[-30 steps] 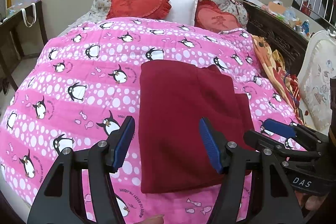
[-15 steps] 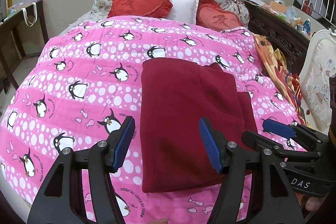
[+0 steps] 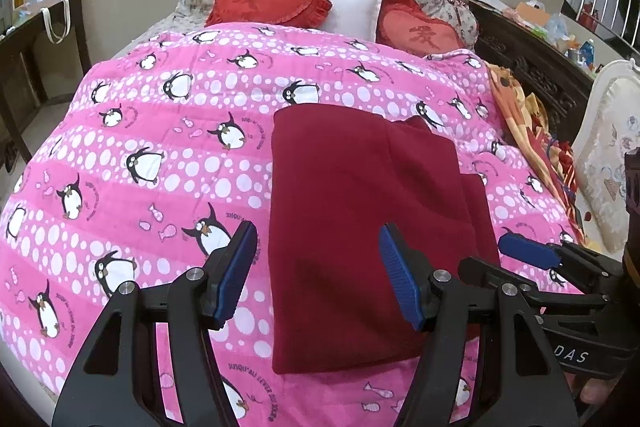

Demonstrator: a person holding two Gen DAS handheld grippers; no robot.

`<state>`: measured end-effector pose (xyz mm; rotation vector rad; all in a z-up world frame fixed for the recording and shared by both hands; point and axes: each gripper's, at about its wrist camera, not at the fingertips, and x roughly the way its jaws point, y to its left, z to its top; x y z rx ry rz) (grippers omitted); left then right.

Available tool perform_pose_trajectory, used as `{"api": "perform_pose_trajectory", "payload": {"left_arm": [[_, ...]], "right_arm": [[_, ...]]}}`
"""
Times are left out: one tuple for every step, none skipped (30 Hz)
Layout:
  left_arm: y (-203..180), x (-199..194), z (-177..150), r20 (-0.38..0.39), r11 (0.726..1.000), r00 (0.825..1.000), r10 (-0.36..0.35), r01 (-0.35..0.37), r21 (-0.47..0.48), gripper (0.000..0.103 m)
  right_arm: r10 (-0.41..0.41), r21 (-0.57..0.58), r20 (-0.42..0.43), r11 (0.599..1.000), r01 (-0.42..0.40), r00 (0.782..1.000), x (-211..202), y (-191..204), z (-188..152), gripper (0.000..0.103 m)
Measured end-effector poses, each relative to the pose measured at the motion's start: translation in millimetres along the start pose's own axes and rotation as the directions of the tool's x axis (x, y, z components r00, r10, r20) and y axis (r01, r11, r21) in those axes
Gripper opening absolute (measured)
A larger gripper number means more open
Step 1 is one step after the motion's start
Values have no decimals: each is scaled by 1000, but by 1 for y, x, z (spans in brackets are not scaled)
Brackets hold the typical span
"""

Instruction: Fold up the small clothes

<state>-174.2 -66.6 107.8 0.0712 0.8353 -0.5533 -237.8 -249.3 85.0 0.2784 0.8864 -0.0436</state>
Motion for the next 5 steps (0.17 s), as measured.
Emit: {"api": "perform_pose_trajectory", "payload": {"left_arm": [[1,1,0,1,1000,1000,5,-5,-1,64],[2,2,0,1,1000,1000,7,-7,-4,64],[5,4,0,0,1000,1000,7,-7,-8,64],[6,5,1,-2,1000,1000,9,-9,-10,64],[9,8,2,-5,1000,1000,14,-14,-13,64]], "right_arm": [[-1,1,-2,1000,1,1000,1,0,0,64],[-2,1,-4,1000,2,1000,2,-1,0,64],[-3,3,-8,1000,4,1000,4,-2,0,64],[-4,6,-11,1000,4,1000,5,-4,0,64],[-3,9,-12,1000,3,1000,6,-6,0,64]]}}
